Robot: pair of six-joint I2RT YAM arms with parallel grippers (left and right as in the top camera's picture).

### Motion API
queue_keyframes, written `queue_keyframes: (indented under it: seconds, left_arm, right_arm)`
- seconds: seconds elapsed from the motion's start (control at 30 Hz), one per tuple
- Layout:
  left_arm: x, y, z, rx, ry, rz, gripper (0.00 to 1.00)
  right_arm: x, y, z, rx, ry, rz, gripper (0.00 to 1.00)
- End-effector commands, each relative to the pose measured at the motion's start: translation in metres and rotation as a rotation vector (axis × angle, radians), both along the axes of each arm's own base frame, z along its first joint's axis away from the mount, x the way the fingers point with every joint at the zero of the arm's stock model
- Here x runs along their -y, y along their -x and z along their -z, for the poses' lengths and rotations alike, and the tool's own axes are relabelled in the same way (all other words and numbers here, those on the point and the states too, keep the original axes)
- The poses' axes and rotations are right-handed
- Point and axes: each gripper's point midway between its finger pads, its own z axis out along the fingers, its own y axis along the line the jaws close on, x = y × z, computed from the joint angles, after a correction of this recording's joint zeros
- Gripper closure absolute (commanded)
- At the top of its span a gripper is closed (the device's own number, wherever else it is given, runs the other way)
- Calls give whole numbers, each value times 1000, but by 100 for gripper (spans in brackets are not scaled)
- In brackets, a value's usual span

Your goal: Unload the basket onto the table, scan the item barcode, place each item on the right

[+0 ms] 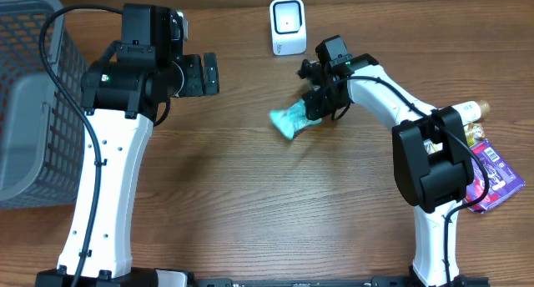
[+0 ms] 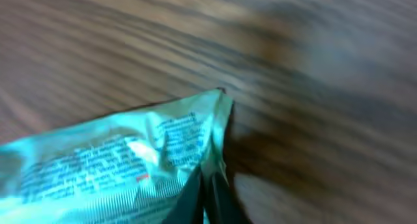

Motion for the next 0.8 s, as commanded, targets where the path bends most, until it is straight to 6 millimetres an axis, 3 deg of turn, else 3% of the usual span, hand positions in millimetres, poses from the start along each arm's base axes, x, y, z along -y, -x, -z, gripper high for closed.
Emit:
queue_keyframes:
  seconds: [0.0, 0.07, 0.17, 0.23, 0.37, 0.53, 0.77]
  left_arm:
    - [0, -2, 5, -12, -20, 15, 0]
    - [0, -2, 5, -12, -19, 16, 0]
    - [0, -2, 5, -12, -19, 16, 0]
    - [0, -2, 5, -12, -19, 16, 0]
    - [0, -2, 5, -12, -20, 16, 1]
    - [0, -2, 5, -12, -19, 16, 0]
    - [0, -2, 5, -12, -19, 16, 0]
  right_arm:
    - [55, 9, 20, -106, 213, 424, 92]
    - [63, 20, 21, -167, 234, 515, 80]
    - [66, 33, 19, -237, 239, 563, 33]
    - [65, 37, 13, -267, 227, 562, 20]
    - [65, 34, -10, -277, 208, 565, 14]
    - [40, 23, -41, -296, 17, 532, 12]
    - [23, 20, -42, -337, -118, 520, 11]
